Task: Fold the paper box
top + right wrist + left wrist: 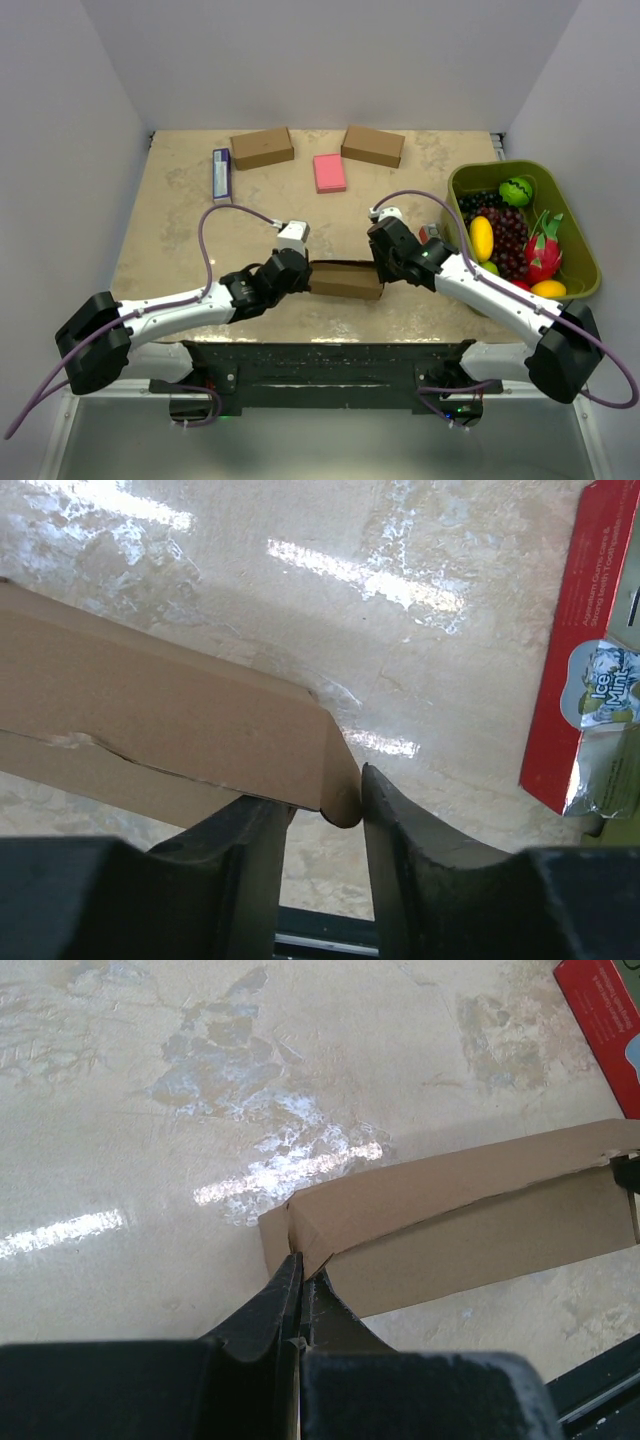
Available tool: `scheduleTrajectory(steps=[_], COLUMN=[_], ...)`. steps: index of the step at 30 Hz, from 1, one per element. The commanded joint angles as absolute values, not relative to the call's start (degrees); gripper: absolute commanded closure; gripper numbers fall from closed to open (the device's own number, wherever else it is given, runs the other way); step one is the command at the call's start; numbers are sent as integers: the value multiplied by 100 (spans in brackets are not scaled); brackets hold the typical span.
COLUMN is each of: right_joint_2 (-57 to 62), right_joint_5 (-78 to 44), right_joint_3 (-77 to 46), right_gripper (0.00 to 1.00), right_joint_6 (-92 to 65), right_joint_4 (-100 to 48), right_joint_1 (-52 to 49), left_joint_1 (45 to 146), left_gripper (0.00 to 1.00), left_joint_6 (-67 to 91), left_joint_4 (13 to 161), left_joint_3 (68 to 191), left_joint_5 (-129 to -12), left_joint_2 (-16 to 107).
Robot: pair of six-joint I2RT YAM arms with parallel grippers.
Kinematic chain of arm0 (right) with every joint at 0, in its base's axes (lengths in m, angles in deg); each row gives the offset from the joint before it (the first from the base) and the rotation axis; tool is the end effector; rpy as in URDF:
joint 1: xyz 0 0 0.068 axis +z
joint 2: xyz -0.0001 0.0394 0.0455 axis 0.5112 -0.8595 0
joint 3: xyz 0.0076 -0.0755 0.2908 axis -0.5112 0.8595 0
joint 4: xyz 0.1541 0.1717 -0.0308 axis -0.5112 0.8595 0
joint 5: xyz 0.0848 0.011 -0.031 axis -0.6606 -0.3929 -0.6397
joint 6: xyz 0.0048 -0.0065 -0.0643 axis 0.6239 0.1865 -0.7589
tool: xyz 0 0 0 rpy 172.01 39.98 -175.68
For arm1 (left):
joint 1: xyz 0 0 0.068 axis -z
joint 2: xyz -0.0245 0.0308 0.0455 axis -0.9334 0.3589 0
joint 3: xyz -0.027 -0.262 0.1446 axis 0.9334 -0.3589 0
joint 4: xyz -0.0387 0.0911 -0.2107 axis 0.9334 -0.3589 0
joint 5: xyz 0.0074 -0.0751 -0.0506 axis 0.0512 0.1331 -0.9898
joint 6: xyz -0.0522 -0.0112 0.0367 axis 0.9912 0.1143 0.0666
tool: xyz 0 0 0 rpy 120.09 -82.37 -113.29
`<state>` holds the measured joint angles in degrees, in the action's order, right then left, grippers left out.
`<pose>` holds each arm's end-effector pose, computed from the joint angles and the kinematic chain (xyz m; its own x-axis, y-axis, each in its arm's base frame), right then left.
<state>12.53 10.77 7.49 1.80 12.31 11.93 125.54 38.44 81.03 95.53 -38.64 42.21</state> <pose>0.1683 0.1318 0.2765 -0.7633 -0.2245 -0.6058 -0.2339 0.9701 -0.0648 0.1468 -0.1857 0.2494 -0.6269 -0.0704 -0.7759 0.2617 0.9190 -0.2948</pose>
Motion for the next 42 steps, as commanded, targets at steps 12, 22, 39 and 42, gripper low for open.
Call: scheduleTrajectory(steps=[12,22,39,42], right_joint_2=[1147,664,56,65], right_joint_5=[433,-227,-1721,-2028], right_joint_3=[340,-91,-452,-434], right_gripper=[90,100,100,100], right_joint_6=[107,-16,80,142], right_joint_4=[1408,1716,1523,1409], right_joint_1=[1162,1171,776,636], left_joint_1=[12645,12776,13365,13435], left_gripper=[100,100,100,100], left_joint_6=[3518,3404,3299,3290], left_joint_4=[6865,6584,6259,6285], left_joint_3=[9497,9848,10376,10385], left_joint_5=[-4158,-3894,-3209,-3156], left_joint_2=[4675,4973,5580,5615])
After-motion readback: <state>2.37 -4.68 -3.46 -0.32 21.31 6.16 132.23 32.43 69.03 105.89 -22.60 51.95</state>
